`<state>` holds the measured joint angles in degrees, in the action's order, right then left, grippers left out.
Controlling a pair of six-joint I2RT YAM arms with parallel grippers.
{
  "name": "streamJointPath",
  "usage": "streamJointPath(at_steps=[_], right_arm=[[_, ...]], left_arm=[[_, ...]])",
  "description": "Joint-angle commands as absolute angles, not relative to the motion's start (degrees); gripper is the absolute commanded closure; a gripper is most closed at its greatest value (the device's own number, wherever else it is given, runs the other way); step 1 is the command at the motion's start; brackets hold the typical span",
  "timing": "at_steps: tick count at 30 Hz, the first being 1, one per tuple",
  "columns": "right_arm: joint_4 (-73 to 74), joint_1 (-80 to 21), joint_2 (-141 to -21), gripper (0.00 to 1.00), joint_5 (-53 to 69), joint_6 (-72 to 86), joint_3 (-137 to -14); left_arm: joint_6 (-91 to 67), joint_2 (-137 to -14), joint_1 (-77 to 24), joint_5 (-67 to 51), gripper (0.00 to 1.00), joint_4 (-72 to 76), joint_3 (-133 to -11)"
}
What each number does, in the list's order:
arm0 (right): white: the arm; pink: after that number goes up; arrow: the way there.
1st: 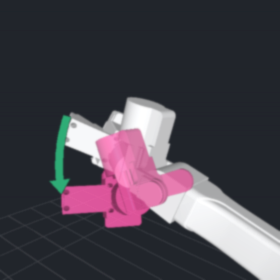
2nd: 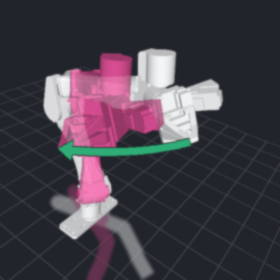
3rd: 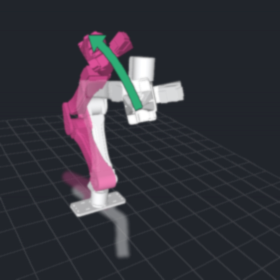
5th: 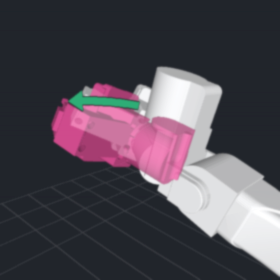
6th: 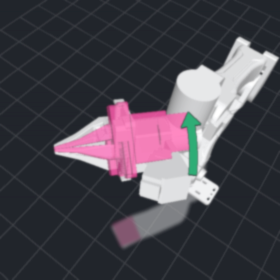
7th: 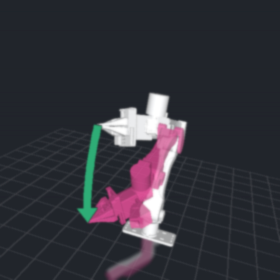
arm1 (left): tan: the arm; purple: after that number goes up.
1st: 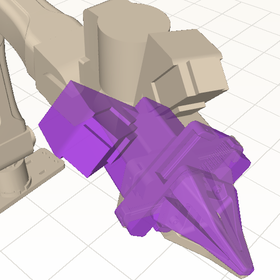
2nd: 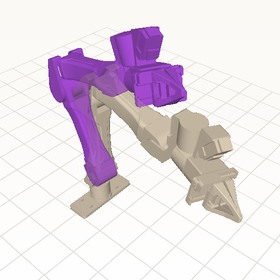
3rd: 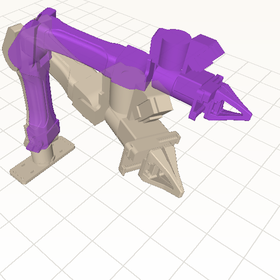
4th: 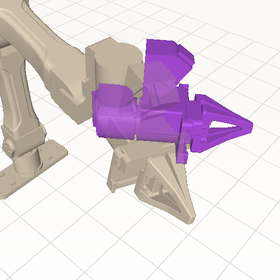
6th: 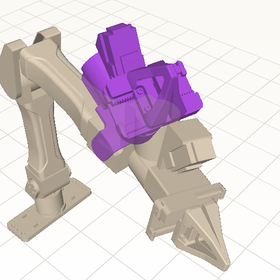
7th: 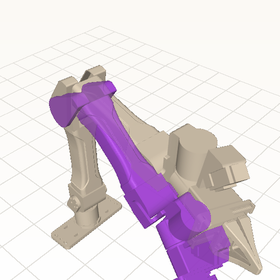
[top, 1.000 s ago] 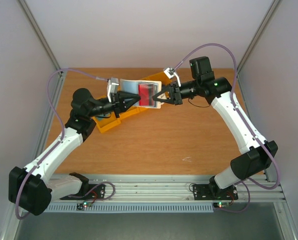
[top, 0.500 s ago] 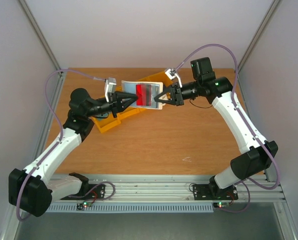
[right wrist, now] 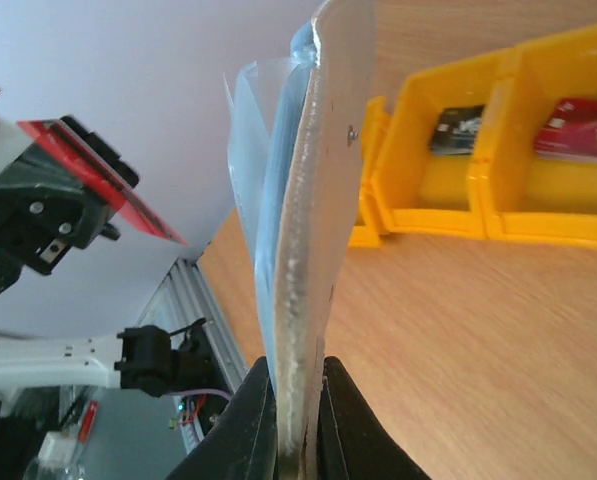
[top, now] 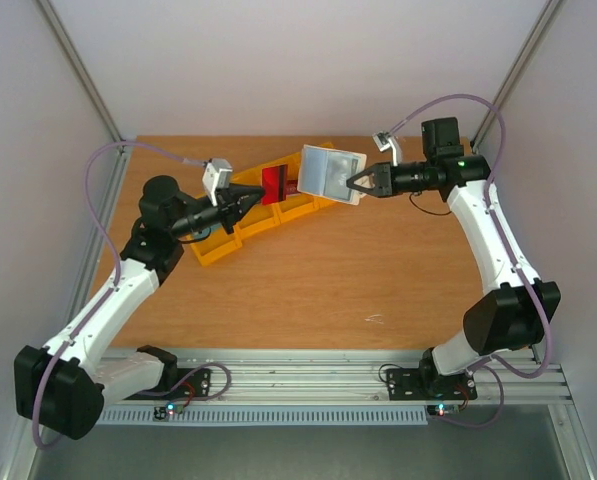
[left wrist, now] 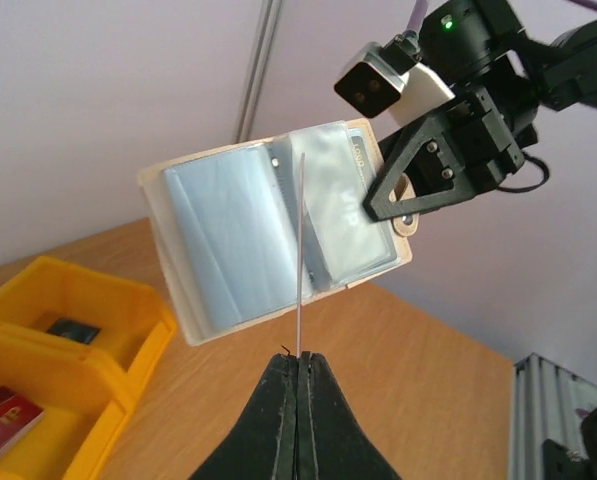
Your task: Take the credit cards out of the card holder
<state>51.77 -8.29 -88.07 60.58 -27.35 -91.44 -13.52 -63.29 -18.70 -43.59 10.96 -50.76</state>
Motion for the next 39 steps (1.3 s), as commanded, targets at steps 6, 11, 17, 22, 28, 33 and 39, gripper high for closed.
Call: streamJointPath(at_steps=[6,11,17,22,28,33,39], right_arm=[[45.9,-4.6,-88.7,0.99,52.6,-19.1,-88.5],[44.7,-3.7,-88.5,0.99,50.8,-19.3,-88.8],[44.3,-2.2,-89.7,0.99,50.7,-19.7,-89.3],[46.3,-1.3,-90.1,0.99,47.5,-21.8,-89.8],[46.5,2.1,-90.5,0.99,48.7,-23.0,-90.1],[46.2,4.0,-89.9,0.99,50.1,-22.8,-89.5],[46.1,5.0,-89.7,0.99,51.6,-23.2,-89.9]], left_arm=[[5.8,-64.3,-19.1,-29.4,1.0,2.1,-53.2],[25.5,-66.3,-22.3,-17.7,1.0,0.3,-55.3],[39.4,-73.5,-27.0,-6.6,1.0,-5.4,-60.4],[42.2,-81.2,-28.2,0.5,1.0,-7.2,-65.4],[47.1,-92.4,-28.5,4.5,1.0,-8.2,-74.5],[48.4,-100.5,-28.6,4.8,1.0,-9.3,-81.0],[48.7,-110.6,-28.9,4.2,1.0,-11.9,-90.5]])
